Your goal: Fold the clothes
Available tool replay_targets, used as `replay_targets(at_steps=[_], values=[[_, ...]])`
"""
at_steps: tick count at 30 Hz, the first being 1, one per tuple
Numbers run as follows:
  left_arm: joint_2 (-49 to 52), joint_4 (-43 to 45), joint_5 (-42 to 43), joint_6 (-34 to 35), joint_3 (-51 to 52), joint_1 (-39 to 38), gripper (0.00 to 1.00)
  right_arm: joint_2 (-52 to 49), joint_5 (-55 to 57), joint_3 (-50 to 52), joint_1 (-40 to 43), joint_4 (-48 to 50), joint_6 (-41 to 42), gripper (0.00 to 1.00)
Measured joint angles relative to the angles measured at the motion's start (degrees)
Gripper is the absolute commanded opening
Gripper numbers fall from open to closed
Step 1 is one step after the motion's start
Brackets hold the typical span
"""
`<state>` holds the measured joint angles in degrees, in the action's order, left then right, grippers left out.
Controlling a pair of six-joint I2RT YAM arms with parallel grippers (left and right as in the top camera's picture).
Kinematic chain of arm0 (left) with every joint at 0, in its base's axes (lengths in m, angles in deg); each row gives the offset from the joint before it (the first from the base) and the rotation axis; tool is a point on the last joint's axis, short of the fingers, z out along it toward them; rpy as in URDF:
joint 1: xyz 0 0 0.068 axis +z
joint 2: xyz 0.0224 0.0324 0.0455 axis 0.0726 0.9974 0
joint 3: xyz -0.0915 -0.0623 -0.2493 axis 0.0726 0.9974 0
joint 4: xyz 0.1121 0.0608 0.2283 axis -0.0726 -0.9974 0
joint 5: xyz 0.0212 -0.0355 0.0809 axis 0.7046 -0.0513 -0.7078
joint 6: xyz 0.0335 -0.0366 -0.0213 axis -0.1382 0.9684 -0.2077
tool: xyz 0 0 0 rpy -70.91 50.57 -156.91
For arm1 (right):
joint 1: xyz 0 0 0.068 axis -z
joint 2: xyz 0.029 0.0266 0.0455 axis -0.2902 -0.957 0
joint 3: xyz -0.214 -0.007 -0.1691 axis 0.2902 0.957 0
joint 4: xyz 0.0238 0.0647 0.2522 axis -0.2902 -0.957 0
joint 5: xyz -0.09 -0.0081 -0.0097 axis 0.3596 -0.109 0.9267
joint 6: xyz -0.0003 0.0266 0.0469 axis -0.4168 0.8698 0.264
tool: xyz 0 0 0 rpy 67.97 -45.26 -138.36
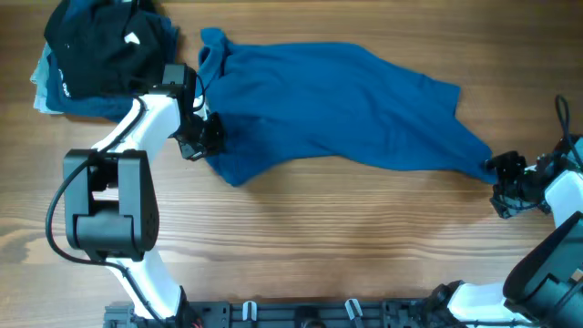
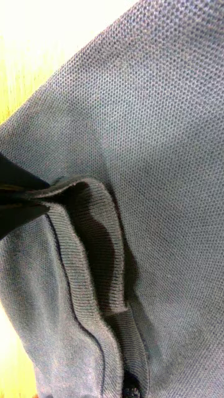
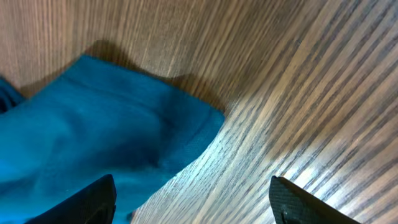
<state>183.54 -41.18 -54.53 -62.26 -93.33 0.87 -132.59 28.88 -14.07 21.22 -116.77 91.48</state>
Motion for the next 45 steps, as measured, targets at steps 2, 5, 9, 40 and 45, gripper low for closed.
replay_targets(at_steps=[2, 5, 9, 40, 45], values=[[0.0, 0.0, -0.02, 0.0, 0.0, 0.0, 0.04, 0.0, 0.0, 0.28, 0.0, 1.14, 0.02, 0.78], [0.0, 0.0, 0.0, 0.0, 0.0, 0.0, 0.04, -0.11, 0.0, 0.31, 0.0, 2.6, 0.0, 0.73], [0.0, 0.0, 0.0, 0.02, 0.0, 0.0, 0.04, -3.54, -0.33, 0.13, 0.02, 4.26, 0.28, 0.7], [-17.59, -12.22, 0.2, 1.46, -0.11, 0.02, 0.04, 12.74, -2.71, -0.39, 0.26, -6.19, 1.44, 0.04], [-23.19, -17.35, 0.2, 1.6, -0.11, 0.02, 0.04, 18.84, -1.49, -0.39, 0.22, -9.79, 1.44, 0.04]])
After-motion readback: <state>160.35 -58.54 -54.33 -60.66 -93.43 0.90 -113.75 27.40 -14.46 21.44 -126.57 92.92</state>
